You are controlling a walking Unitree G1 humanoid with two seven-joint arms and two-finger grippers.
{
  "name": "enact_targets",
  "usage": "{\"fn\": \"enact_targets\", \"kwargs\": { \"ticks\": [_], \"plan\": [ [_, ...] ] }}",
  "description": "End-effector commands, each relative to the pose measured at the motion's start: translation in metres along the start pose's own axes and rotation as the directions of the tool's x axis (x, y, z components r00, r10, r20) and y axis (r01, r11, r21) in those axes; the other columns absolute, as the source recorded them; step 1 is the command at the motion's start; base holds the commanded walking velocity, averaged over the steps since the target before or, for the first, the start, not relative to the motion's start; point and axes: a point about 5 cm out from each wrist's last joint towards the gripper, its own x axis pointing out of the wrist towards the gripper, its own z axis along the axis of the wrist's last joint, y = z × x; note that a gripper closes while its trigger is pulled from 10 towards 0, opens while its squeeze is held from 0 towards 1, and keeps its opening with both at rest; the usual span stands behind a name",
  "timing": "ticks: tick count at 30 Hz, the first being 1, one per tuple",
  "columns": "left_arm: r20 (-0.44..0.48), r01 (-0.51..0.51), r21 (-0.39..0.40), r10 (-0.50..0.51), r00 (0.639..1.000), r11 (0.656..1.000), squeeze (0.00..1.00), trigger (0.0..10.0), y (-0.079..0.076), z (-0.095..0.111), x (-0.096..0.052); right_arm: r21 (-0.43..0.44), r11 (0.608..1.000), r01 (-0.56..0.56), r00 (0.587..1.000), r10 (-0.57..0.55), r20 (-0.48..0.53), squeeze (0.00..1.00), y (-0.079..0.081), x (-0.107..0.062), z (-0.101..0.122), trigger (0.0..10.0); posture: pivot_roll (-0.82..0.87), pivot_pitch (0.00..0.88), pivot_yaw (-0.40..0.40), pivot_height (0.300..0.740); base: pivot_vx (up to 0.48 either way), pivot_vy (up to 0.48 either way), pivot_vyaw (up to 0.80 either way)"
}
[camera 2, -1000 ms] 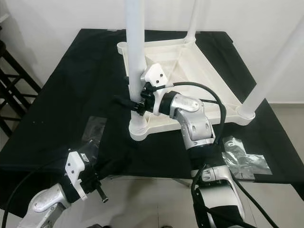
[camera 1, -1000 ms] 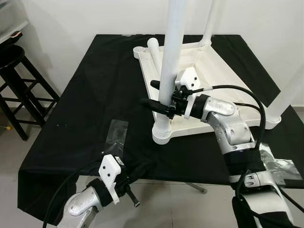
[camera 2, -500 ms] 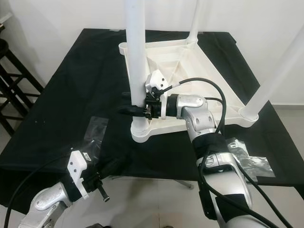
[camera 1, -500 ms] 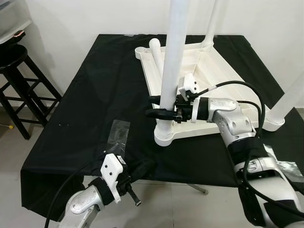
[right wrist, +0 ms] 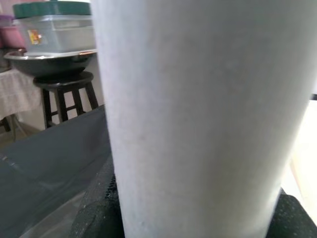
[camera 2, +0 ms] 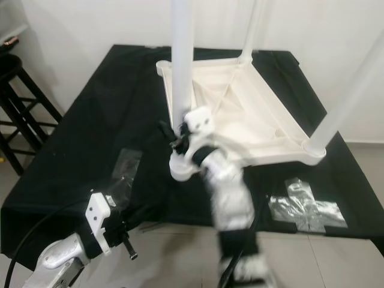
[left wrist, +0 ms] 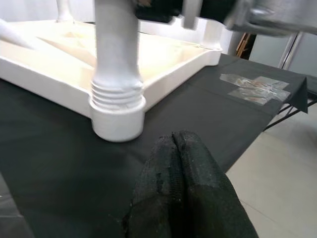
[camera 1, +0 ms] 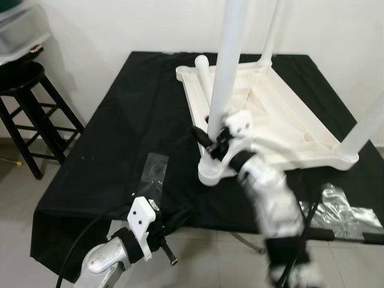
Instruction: Building children table
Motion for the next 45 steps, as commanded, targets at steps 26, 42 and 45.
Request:
{"fn": "enact_targets", "kwargs": {
  "ticks": [26,42,45],
  "plan": [
    [-0.010,-0.007,-0.003,0.007,1.000,1.000,0.00,10.0,0.001,-0.003,0.002,-0.063,0.680,-0.730,0.683,0.730,-0.039,0.00,-0.029,0.022,0.041,10.0,0.06,0.116,-0.009,0.740,0.000,0.000,0.00],
    [-0.010,-0.007,-0.004,0.007,1.000,1.000,0.00,10.0,0.000,-0.002,0.002,-0.035,0.772,-0.635,0.772,0.633,-0.053,0.00,-0.056,0.024,0.030,0.0,0.06,0.123,-0.007,0.740,0.000,0.000,0.00],
    [-0.010,-0.005,-0.006,0.005,1.000,1.000,0.00,10.0,0.000,-0.002,0.001,-0.017,0.865,-0.502,0.862,0.499,-0.086,0.00,-0.052,0.019,0.015,0.0,0.05,0.131,-0.012,0.740,0.000,0.000,0.00]
  ]
}}
